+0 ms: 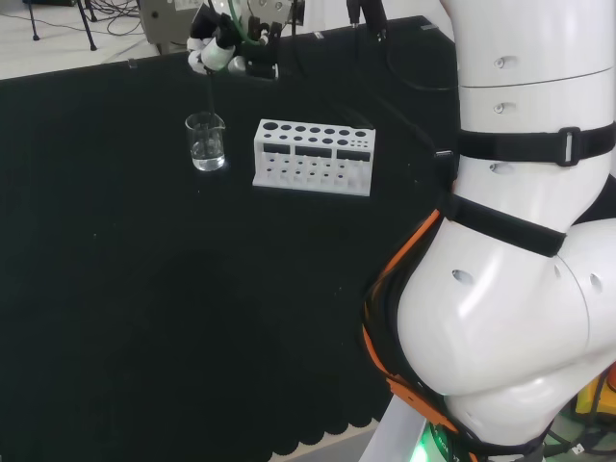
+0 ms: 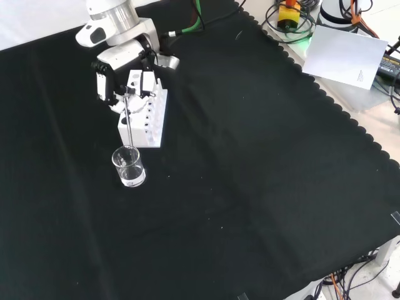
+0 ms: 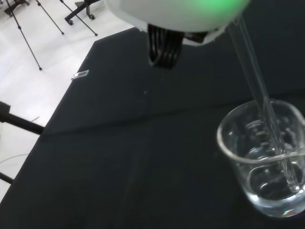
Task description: Stir in the beaker to the left of the white test tube rack with the glass rod.
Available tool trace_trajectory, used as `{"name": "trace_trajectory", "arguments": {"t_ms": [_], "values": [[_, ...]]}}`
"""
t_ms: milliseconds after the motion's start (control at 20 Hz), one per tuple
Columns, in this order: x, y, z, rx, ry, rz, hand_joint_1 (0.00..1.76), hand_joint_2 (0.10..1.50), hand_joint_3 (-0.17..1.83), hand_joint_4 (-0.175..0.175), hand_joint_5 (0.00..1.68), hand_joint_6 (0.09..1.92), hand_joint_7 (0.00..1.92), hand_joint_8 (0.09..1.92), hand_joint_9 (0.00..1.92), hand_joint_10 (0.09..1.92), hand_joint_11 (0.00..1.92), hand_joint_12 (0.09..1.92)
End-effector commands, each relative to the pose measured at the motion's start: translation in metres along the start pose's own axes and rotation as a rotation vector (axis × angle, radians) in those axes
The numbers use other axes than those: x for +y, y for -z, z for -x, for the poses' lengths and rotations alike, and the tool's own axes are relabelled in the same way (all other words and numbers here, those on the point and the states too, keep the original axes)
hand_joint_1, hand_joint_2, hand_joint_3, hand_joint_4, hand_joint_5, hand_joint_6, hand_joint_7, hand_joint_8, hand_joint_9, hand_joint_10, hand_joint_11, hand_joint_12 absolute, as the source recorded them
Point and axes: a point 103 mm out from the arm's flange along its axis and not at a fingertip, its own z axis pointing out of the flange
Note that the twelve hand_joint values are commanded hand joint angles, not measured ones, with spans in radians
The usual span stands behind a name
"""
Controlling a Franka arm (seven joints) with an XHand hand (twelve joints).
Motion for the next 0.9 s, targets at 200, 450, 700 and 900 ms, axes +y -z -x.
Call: {"name": "trace_trajectory", "arguments": {"t_ms": [200,450,700,900], "values": [[0.011,-0.014,-0.04,-0.015,0.057,-0.021,1.3,0.63,0.9,-0.175,1.06,0.89,1.14,1.31,1.68,0.82,1.68,0.76],[0.027,-0.018,-0.035,0.001,0.061,-0.024,1.3,0.63,0.91,-0.175,1.06,0.89,1.14,1.31,1.68,0.82,1.68,0.76],[0.043,-0.011,-0.017,0.012,0.051,-0.015,1.3,0.63,0.91,-0.175,1.06,0.89,1.14,1.31,1.68,0.83,1.68,0.76],[0.047,0.001,-0.003,0.004,0.038,0.006,1.3,0.63,0.91,-0.175,1.06,0.89,1.14,1.31,1.68,0.83,1.68,0.76]]}}
